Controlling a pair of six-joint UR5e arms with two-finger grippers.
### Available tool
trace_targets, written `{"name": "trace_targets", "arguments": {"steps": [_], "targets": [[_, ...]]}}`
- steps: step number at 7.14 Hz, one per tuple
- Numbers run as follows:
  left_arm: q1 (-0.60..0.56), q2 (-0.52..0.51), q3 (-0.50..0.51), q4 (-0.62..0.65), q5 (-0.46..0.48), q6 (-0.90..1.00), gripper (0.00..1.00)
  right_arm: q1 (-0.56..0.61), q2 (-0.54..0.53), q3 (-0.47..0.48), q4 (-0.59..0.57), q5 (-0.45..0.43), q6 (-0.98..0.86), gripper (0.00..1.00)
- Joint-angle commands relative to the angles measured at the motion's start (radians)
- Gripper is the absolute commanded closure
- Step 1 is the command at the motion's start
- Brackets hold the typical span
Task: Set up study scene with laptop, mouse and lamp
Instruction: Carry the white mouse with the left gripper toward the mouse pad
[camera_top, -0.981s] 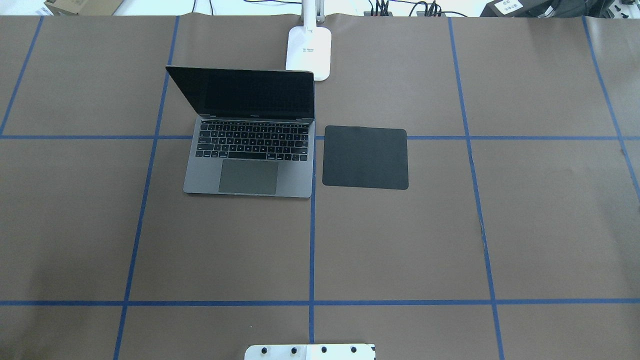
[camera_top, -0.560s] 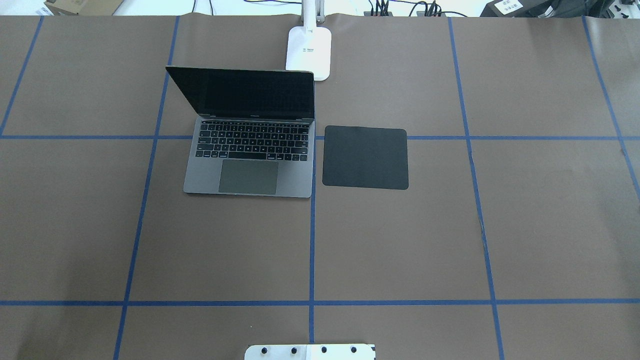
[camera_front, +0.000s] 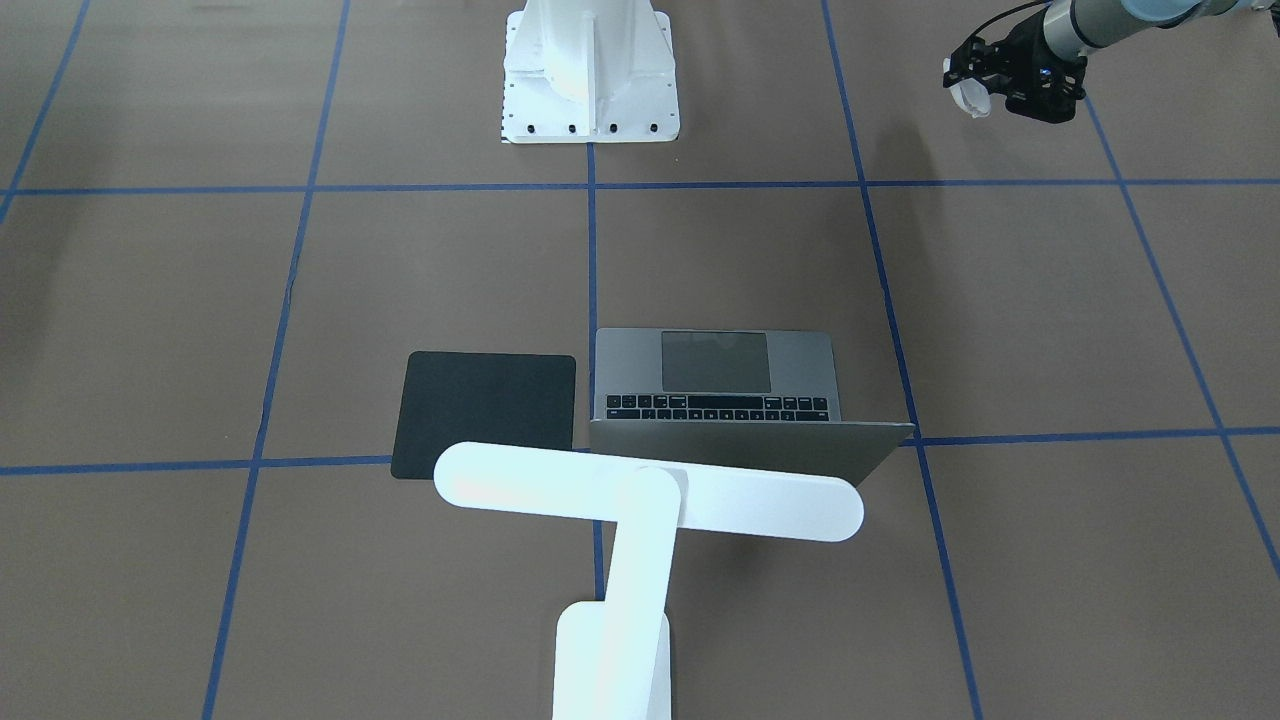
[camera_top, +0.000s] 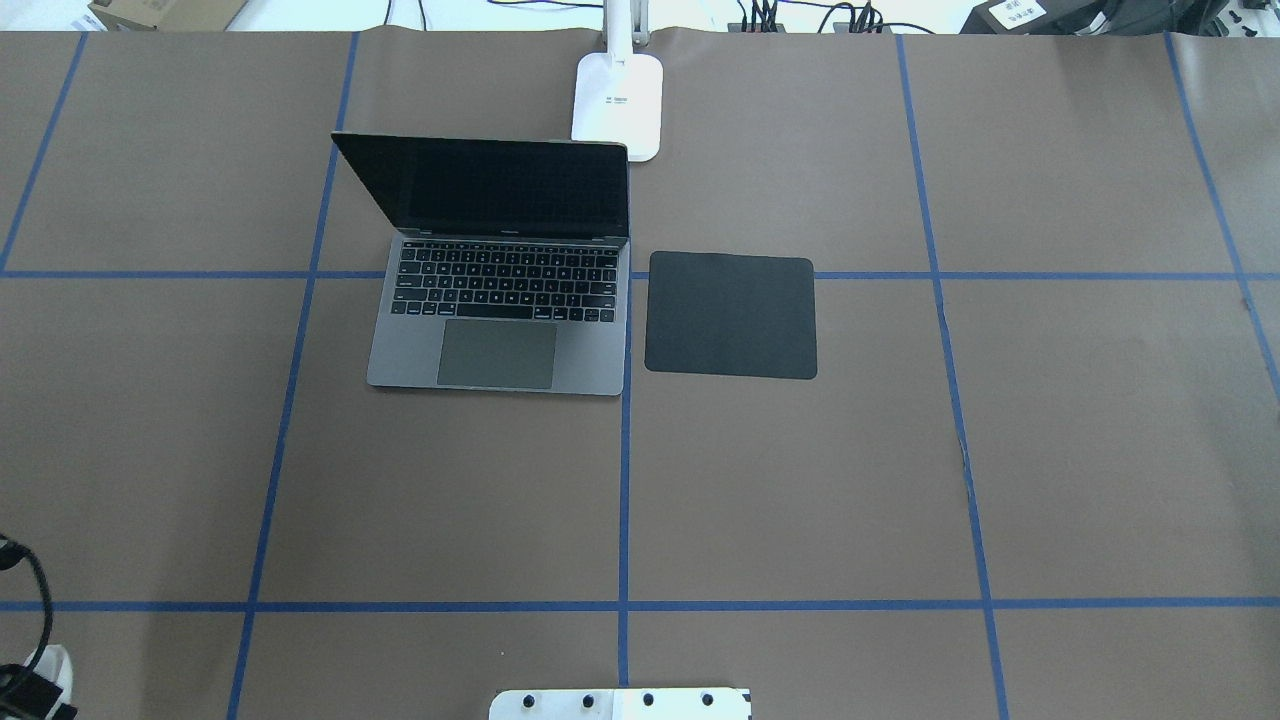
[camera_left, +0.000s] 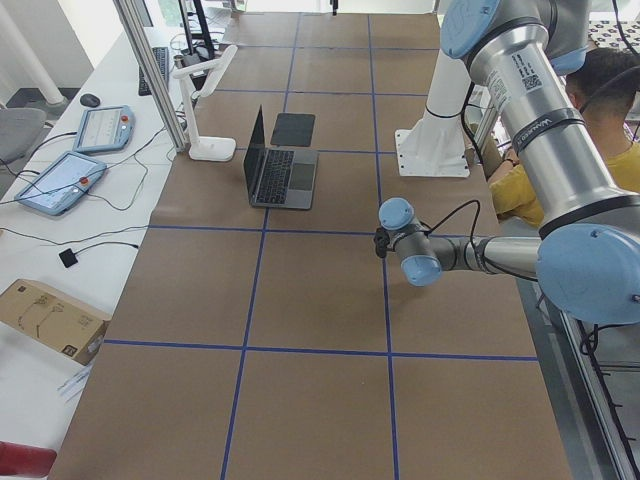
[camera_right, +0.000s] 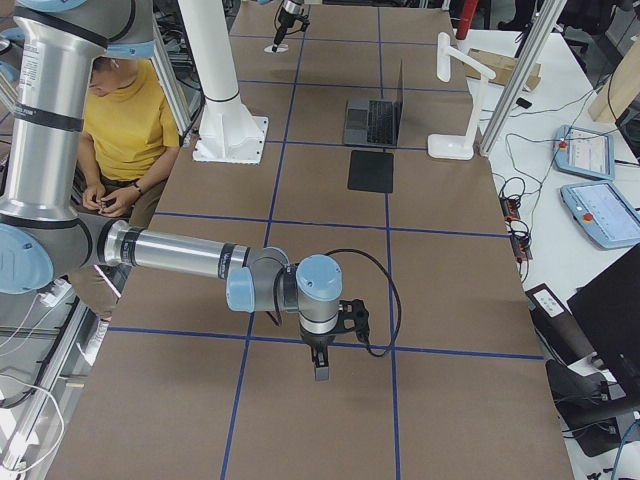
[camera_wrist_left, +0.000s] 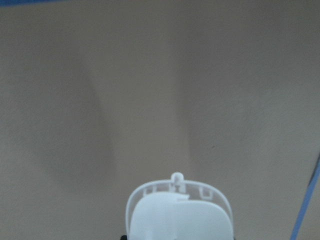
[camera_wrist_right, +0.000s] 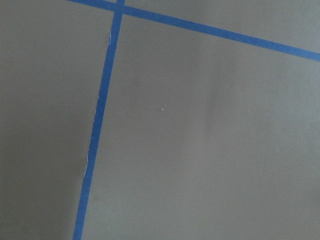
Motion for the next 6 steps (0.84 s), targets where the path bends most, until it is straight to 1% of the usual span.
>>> {"name": "trace_targets", "arguments": {"steps": [1, 2, 3, 4, 6], "targets": [[-0.087, -0.187, -0.018, 0.165, 0.0, 0.006, 0.69, 0.0, 0.001, -0.006, 0.001, 0.002, 0.002, 0.0], [-0.123, -0.276, -0.018, 0.229, -0.001, 0.006, 0.69, 0.0, 0.001, -0.01, 0.003, 0.0, 0.002, 0.0], [-0.166, -0.38, -0.018, 0.327, -0.001, 0.006, 0.69, 0.0, 0.001, -0.014, 0.002, -0.001, 0.002, 0.0], [-0.198, -0.489, -0.018, 0.434, 0.0, 0.01, 0.69, 0.0, 0.001, -0.013, 0.003, -0.004, 0.005, 0.0], [-0.229, -0.736, -0.008, 0.698, 0.011, 0.012, 0.69, 0.0, 0.001, -0.014, 0.003, -0.007, 0.009, 0.0]]}}
